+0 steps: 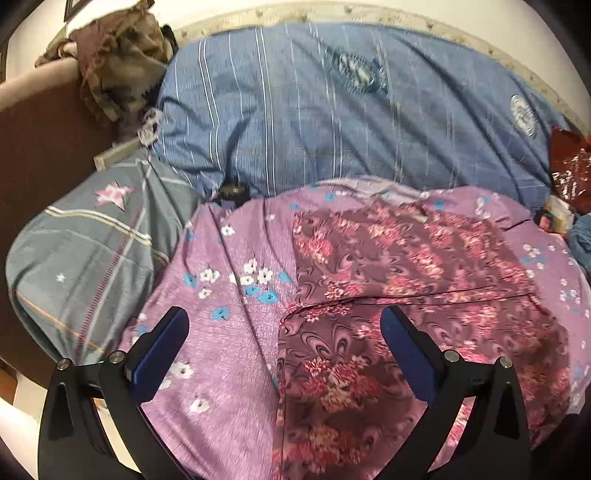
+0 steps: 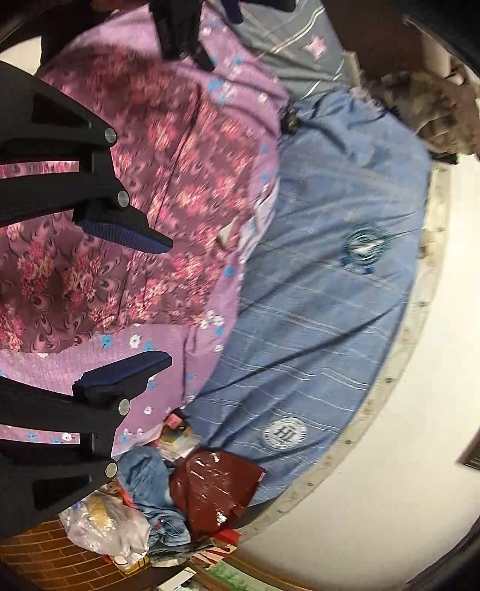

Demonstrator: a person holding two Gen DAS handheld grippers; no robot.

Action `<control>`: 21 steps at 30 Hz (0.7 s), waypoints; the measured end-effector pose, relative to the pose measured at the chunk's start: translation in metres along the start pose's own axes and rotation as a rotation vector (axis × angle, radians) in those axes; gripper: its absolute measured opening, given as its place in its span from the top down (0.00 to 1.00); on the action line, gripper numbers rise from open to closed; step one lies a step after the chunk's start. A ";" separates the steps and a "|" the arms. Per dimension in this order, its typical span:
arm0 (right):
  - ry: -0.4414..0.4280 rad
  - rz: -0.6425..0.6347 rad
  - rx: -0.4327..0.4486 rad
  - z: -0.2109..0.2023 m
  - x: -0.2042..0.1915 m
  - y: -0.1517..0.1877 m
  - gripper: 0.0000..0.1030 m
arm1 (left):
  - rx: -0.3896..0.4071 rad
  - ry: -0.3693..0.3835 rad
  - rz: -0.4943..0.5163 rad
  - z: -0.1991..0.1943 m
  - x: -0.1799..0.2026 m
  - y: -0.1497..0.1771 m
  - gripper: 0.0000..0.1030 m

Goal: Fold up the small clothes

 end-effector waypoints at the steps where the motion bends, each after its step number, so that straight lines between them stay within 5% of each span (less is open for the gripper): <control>1: -0.015 0.006 0.016 -0.009 -0.001 -0.003 0.44 | 0.014 0.002 -0.002 -0.009 -0.001 -0.002 0.00; 9: -0.207 0.007 0.098 -0.068 -0.054 -0.034 0.44 | 0.138 -0.076 0.005 -0.088 -0.021 -0.017 0.00; 21: -0.345 -0.057 0.212 -0.120 -0.122 -0.064 0.44 | 0.232 -0.185 -0.064 -0.151 -0.078 -0.019 0.00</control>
Point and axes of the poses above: each gripper's, at about its wrist camera, not at the fingertips, and z roughly the way its jaws point, x to its right, y to its underside, the point moved 9 cm from there along z, roughly the way its jaws point, and after that the axes turned 12 degrees about y, right-handed, at the moved point
